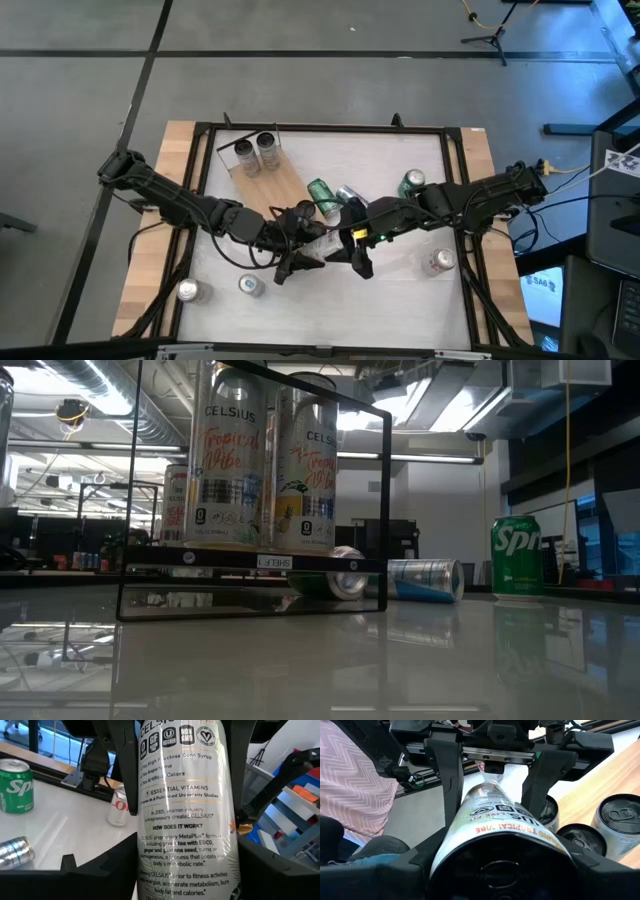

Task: Place canned beverage on shelf
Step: Put the white yellow soda can on the shelf aligned with the other white yellow soda cans

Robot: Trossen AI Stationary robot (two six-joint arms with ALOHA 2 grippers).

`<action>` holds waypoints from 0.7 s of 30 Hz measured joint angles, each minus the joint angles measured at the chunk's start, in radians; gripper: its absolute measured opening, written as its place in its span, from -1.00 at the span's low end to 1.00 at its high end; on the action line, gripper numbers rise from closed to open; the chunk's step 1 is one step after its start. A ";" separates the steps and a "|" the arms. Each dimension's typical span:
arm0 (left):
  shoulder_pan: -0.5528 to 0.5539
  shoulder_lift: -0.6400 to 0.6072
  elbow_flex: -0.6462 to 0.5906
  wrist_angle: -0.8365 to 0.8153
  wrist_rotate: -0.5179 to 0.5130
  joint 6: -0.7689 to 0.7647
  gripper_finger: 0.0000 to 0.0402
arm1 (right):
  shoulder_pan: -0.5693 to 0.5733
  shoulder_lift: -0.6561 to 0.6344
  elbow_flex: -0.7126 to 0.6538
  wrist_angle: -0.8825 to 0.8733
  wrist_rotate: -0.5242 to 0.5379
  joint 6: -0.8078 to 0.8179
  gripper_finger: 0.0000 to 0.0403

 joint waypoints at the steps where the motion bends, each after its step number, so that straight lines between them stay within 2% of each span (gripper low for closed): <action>1: 0.001 0.000 0.000 -0.003 0.006 -0.002 0.18 | 0.000 0.001 0.000 0.000 -0.001 0.000 0.27; 10: 0.004 0.000 0.000 -0.004 0.014 -0.008 0.20 | -0.001 0.002 0.000 -0.002 -0.033 0.004 0.27; 21: 0.007 0.000 0.000 0.001 0.034 -0.044 0.38 | -0.003 0.003 0.000 -0.005 -0.109 0.035 0.27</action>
